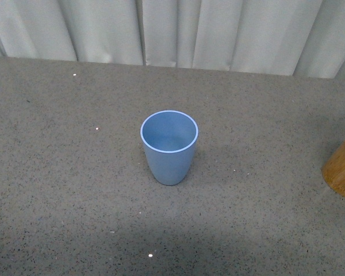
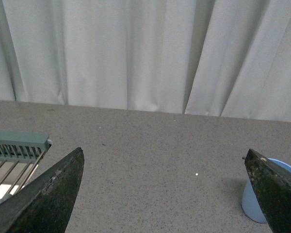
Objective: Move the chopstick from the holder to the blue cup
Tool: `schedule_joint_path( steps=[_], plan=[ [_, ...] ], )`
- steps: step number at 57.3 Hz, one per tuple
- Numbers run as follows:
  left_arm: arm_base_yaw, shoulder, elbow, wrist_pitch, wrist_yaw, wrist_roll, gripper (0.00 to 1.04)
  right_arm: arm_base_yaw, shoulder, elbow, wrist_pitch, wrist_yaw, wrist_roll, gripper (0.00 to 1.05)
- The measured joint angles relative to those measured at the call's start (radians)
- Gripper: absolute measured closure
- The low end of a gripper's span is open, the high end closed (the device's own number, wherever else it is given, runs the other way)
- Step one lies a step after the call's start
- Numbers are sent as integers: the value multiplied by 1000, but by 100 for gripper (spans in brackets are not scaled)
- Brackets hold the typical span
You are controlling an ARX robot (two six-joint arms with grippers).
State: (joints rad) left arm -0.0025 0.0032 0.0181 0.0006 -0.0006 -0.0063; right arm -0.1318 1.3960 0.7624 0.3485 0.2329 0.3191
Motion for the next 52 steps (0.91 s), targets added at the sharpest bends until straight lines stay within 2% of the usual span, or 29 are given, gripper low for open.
schedule_joint_path(
  steps=[52],
  plan=[
    [0, 0, 0, 0, 0, 0, 7, 86, -28, 48, 11, -47, 72, 104]
  ],
)
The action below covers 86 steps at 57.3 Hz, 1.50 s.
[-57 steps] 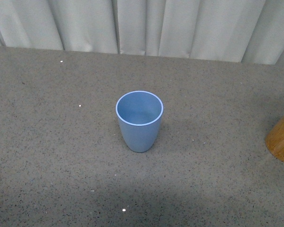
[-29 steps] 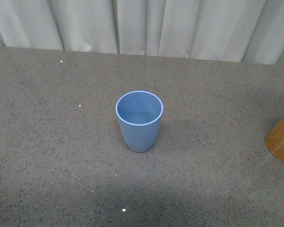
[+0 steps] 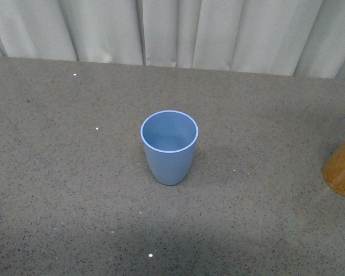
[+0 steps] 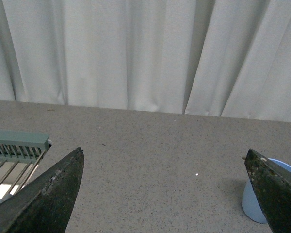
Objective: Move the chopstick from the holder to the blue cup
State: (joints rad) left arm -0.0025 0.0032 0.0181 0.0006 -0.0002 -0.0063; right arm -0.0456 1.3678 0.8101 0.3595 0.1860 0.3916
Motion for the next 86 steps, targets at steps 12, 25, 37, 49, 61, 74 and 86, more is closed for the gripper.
schedule_joint_path(
  steps=[12, 25, 37, 49, 61, 74, 86],
  plan=[
    [0, 0, 0, 0, 0, 0, 7, 47, 0, 14, 8, -5, 33, 104],
    [0, 0, 0, 0, 0, 0, 7, 130, 28, 14, 59, -5, 94, 104],
    [0, 0, 0, 0, 0, 0, 7, 203, 85, 6, 105, -21, 171, 104],
    [0, 0, 0, 0, 0, 0, 7, 252, 142, 6, 136, -28, 232, 104],
    [0, 0, 0, 0, 0, 0, 7, 301, 203, 15, 162, -36, 272, 104],
    [0, 0, 0, 0, 0, 0, 7, 347, 264, 32, 177, -48, 325, 104],
    [0, 0, 0, 0, 0, 0, 7, 387, 315, 69, 180, -58, 362, 104]
  ],
)
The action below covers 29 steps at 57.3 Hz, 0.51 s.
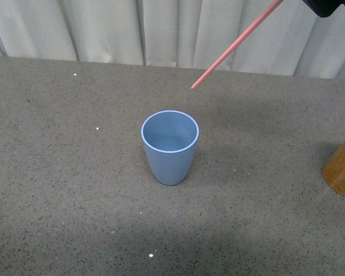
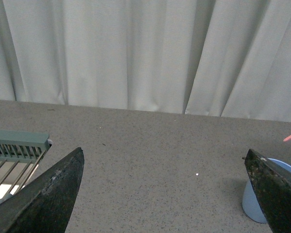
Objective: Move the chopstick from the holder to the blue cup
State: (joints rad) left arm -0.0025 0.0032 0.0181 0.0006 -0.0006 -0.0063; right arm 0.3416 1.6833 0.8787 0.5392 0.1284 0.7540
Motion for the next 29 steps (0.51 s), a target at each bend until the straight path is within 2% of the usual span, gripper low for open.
schedule_joint_path(
  steps=[29],
  plan=[
    [0, 0, 0, 0, 0, 0, 7, 57, 58, 25, 0, -11, 26, 104]
  ],
)
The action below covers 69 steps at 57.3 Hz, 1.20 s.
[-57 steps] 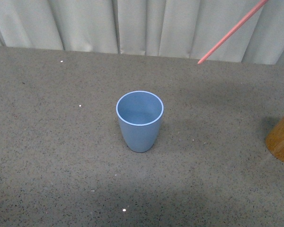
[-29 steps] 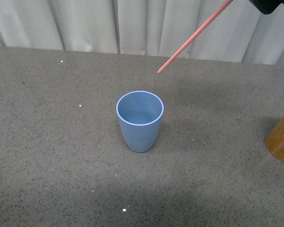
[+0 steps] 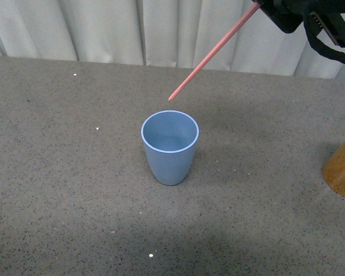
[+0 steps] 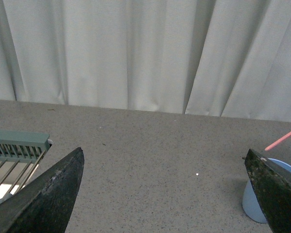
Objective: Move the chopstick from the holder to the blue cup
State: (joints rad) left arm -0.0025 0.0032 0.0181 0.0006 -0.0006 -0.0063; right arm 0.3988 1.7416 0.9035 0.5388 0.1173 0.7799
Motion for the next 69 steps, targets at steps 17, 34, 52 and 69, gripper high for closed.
schedule_joint_path(
  steps=[17, 34, 52, 69],
  plan=[
    [0, 0, 0, 0, 0, 0, 7, 14, 28, 0, 2, 0, 14, 104],
    [0, 0, 0, 0, 0, 0, 7, 20, 39, 0, 5, -6, 28, 104],
    [0, 0, 0, 0, 0, 0, 7, 18, -42, -30, 14, -1, 34, 104],
    [0, 0, 0, 0, 0, 0, 7, 23, -99, -111, 26, 20, 52, 104]
  ],
)
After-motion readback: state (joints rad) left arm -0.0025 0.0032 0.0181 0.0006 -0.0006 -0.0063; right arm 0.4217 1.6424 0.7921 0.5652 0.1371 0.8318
